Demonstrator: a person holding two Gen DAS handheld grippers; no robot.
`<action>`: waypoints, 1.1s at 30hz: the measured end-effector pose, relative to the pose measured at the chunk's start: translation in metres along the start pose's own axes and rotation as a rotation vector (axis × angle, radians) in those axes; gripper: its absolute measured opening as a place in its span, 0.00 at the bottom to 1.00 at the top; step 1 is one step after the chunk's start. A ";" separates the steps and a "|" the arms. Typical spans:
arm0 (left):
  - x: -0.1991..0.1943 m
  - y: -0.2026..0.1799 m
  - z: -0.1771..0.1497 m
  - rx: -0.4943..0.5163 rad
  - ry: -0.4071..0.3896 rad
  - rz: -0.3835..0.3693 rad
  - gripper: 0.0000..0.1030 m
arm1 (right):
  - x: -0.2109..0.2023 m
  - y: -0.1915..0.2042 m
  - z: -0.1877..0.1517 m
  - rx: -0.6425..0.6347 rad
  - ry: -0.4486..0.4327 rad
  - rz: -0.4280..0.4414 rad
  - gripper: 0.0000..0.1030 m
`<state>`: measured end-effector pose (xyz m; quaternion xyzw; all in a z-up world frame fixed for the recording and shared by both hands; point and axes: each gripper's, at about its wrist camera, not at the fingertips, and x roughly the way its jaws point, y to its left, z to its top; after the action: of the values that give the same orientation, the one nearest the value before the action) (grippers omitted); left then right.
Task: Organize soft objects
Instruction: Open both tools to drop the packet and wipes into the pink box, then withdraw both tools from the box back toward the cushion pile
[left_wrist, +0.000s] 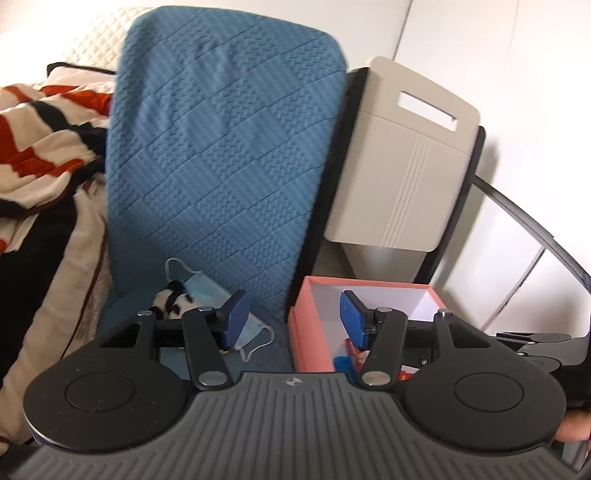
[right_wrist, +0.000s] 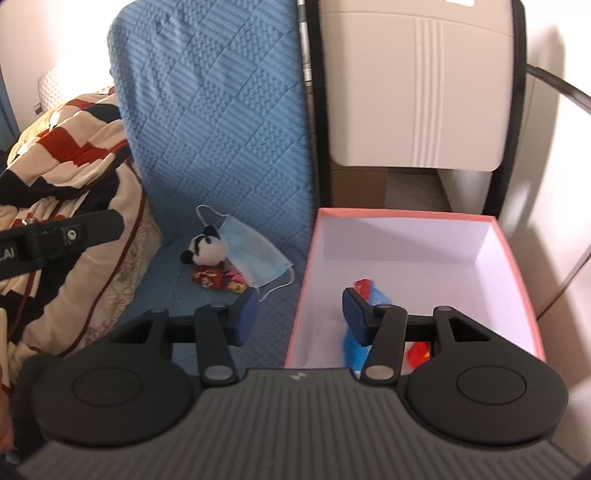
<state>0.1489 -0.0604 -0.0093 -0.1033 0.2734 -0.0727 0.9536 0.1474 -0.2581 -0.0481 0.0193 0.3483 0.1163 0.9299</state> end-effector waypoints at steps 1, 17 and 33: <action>-0.001 0.006 -0.002 -0.006 0.002 0.004 0.59 | 0.002 0.005 -0.002 -0.001 0.004 0.004 0.52; 0.002 0.089 -0.040 -0.046 -0.003 0.116 0.59 | 0.040 0.066 -0.030 -0.078 0.008 -0.011 0.52; 0.003 0.117 -0.054 -0.097 -0.002 0.103 0.59 | 0.041 0.095 -0.031 -0.049 0.002 0.042 0.79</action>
<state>0.1324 0.0440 -0.0832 -0.1353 0.2808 -0.0098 0.9501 0.1378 -0.1573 -0.0869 0.0036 0.3457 0.1441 0.9272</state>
